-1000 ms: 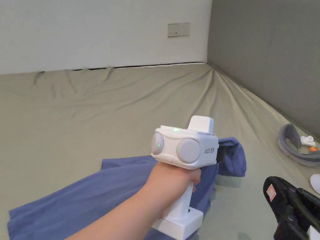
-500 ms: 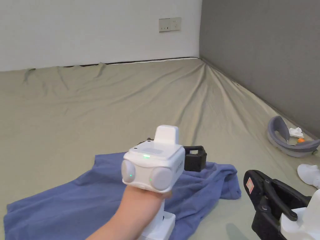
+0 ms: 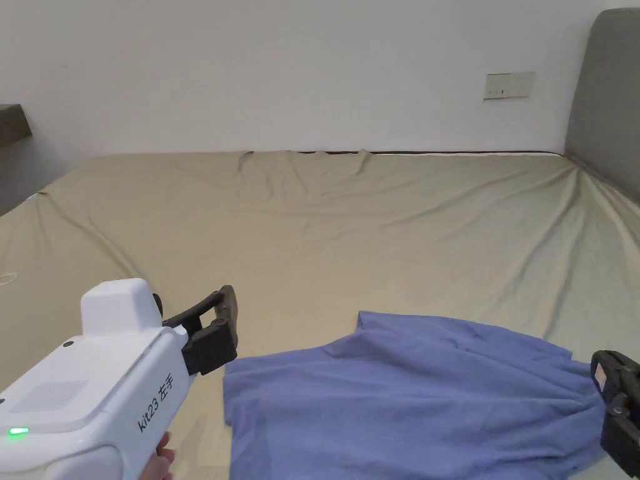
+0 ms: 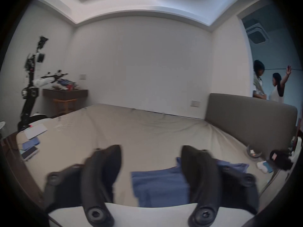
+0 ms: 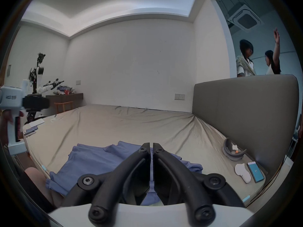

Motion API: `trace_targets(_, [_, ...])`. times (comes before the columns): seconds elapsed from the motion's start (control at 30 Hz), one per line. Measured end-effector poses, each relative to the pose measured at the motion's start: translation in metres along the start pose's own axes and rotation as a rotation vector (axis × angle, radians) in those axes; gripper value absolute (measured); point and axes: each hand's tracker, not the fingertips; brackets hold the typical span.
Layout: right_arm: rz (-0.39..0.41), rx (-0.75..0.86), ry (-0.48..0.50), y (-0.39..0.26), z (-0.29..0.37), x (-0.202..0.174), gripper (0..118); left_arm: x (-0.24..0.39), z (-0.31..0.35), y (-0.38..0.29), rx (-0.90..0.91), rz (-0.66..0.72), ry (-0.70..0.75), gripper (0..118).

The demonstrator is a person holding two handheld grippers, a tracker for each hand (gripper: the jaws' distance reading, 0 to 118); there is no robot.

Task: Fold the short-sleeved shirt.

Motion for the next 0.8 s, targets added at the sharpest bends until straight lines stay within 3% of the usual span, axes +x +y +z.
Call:
trace_targets(0.03, [-0.014,-0.021,0.006,-0.002,-0.003,-0.002,3,-0.010,0.008,-0.009,0.018,-0.031,0.033,14])
trace_targets(0.07, [-0.006,-0.020,0.006,-0.002,-0.005,-0.004,3,-0.016,0.013,-0.019,-0.001,-0.040,0.072,3])
trace_targets(0.1, [0.001,-0.018,0.006,-0.002,-0.007,-0.006,3,-0.021,0.014,-0.027,0.005,-0.051,0.106,0])
trace_targets(0.17, [-0.008,-0.037,0.012,-0.005,-0.012,-0.007,3,-0.034,0.016,-0.040,0.003,-0.014,0.121,0])
trace_targets(0.27, [-0.017,-0.050,0.015,-0.006,-0.016,-0.008,3,-0.044,-0.001,-0.040,-0.136,0.046,0.040,0])
trace_targets(0.4, [-0.009,-0.054,0.018,-0.007,-0.016,-0.008,3,-0.041,-0.006,-0.044,-0.173,-0.005,0.026,0])
trace_targets(0.53, [-0.060,-0.080,0.028,-0.010,-0.018,-0.003,3,-0.033,-0.022,-0.046,-0.233,-0.035,-0.045,0])
trace_targets(0.63, [-0.185,-0.141,0.063,-0.014,-0.019,0.005,3,-0.023,-0.055,-0.048,-0.301,-0.113,-0.100,0])
trace_targets(0.77, [-0.153,-0.150,0.039,-0.017,-0.020,0.010,3,-0.019,-0.129,-0.045,-0.349,-0.126,-0.102,0])
trace_targets(0.8, [-0.147,-0.154,0.034,-0.018,-0.020,0.011,3,-0.019,-0.153,-0.046,-0.409,-0.126,-0.129,6])
